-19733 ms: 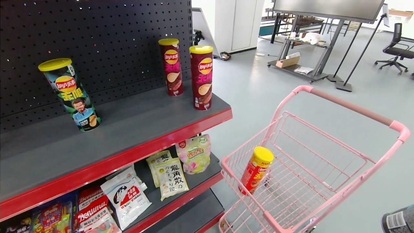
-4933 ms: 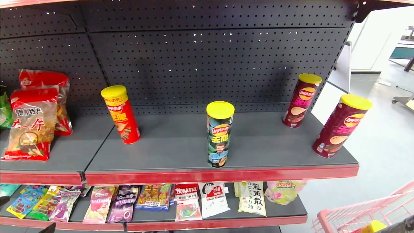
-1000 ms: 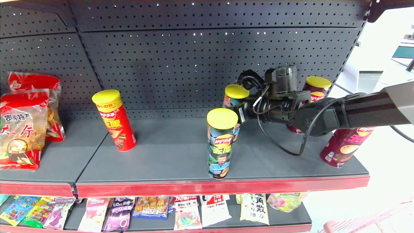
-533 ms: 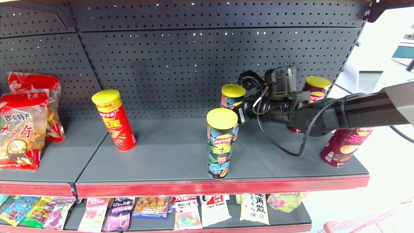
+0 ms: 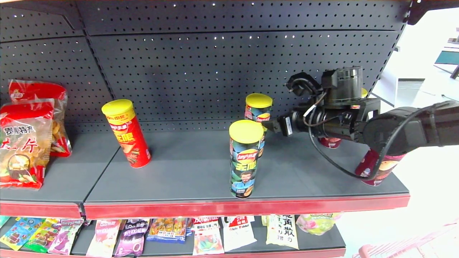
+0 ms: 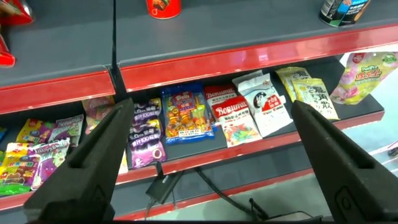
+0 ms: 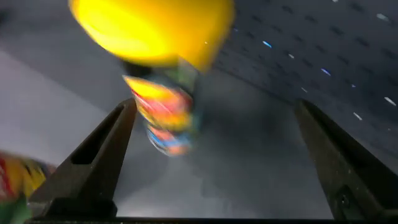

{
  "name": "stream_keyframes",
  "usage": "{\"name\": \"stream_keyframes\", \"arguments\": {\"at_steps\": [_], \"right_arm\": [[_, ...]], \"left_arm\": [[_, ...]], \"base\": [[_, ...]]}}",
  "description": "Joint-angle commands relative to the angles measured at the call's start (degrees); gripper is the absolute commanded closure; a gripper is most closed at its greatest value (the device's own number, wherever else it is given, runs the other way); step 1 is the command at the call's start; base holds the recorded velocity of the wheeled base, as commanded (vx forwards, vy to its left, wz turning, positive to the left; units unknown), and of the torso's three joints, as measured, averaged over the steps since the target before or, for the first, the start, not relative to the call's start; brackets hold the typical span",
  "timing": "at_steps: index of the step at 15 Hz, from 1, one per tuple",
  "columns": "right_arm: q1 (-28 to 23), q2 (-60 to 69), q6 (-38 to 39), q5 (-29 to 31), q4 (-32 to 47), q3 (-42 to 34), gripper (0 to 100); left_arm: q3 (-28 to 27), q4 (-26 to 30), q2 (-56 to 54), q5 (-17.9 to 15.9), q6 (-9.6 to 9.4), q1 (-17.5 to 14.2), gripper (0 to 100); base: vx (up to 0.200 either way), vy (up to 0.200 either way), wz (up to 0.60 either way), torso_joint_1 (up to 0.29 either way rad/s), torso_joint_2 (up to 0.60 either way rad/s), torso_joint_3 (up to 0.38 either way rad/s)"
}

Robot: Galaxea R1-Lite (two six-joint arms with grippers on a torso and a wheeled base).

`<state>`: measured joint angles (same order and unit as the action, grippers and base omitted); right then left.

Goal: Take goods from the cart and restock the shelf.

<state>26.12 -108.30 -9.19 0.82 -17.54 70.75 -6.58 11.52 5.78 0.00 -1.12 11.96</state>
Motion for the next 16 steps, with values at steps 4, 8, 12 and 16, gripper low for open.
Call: {"name": "stream_keyframes", "arguments": {"at_steps": [4,8,12,16], "right_arm": [[-0.3,12.1,0.8,0.4,0.1,-10.9,0],[3.1,20.1,3.7,2.7,0.1,-21.2,0],[4.3,31.7,3.8,3.1,0.2,-33.3,0],[1.6,51.0,4.8,7.8,0.5,-48.1,0]], "left_arm": [[0.1,0.0,0.2,-0.1,-0.02,0.0,0],[0.0,0.0,2.5,-0.2,-0.02,0.0,0],[0.0,0.0,6.4,-0.1,-0.02,0.0,0],[-1.1,0.0,15.0,0.1,-0.2,0.0,0]], "base": [[0.0,0.0,0.0,0.0,0.0,0.0],[0.0,0.0,0.0,0.0,0.0,0.0],[0.0,0.0,0.0,0.0,0.0,0.0],[0.0,0.0,0.0,0.0,0.0,0.0]]}}
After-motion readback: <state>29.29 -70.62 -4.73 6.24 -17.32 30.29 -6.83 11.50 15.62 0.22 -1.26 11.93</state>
